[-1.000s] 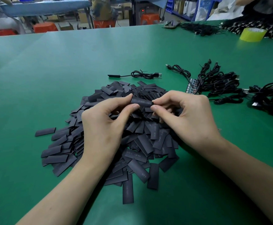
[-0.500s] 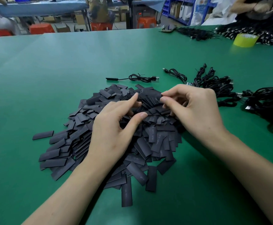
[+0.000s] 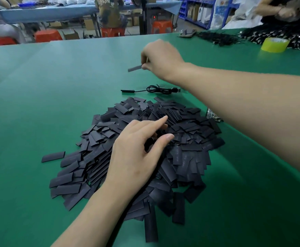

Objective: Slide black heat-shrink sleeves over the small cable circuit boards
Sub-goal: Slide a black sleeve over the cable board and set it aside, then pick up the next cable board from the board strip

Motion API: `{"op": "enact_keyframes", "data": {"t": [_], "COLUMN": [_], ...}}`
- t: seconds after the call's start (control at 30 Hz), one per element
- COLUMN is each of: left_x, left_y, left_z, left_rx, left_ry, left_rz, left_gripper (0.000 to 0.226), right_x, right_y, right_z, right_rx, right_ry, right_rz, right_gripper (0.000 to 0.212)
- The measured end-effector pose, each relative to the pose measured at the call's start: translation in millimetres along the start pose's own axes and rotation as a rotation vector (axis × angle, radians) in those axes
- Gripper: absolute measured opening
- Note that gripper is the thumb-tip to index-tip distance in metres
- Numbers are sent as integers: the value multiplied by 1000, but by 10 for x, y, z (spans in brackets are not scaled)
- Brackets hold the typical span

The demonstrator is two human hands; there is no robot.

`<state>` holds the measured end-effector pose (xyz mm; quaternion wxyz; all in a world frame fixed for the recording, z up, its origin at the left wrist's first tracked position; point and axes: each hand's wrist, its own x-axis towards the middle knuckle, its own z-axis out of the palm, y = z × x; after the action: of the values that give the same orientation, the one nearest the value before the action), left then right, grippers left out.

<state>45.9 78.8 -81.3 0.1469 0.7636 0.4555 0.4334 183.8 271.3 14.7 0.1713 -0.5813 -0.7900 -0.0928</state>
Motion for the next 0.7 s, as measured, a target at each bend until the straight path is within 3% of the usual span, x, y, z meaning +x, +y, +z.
{"op": "enact_keyframes", "data": {"t": [0.17,0.3,0.5,0.7], "left_x": [9,7,-5,-4], "left_y": [-18,-8,8,33], "left_z": [-2,-7,-7,-10], "left_rx": [-1,0,-3,11], "left_ry": [-8,-21,-58,-73], "left_rz": [6,-1,5,-1], "left_gripper": [40,39,34,37], "right_x": [-34,-423,-1326,-1632], "right_y": [-106,147,941,1117], "right_z": [341,136,-281,-264], "right_rx": [191,276,7,-195], "right_ry": [-179,-120,-266,-448], "right_rz": [30,62,238,237], "right_gripper": [40,34,23,60]}}
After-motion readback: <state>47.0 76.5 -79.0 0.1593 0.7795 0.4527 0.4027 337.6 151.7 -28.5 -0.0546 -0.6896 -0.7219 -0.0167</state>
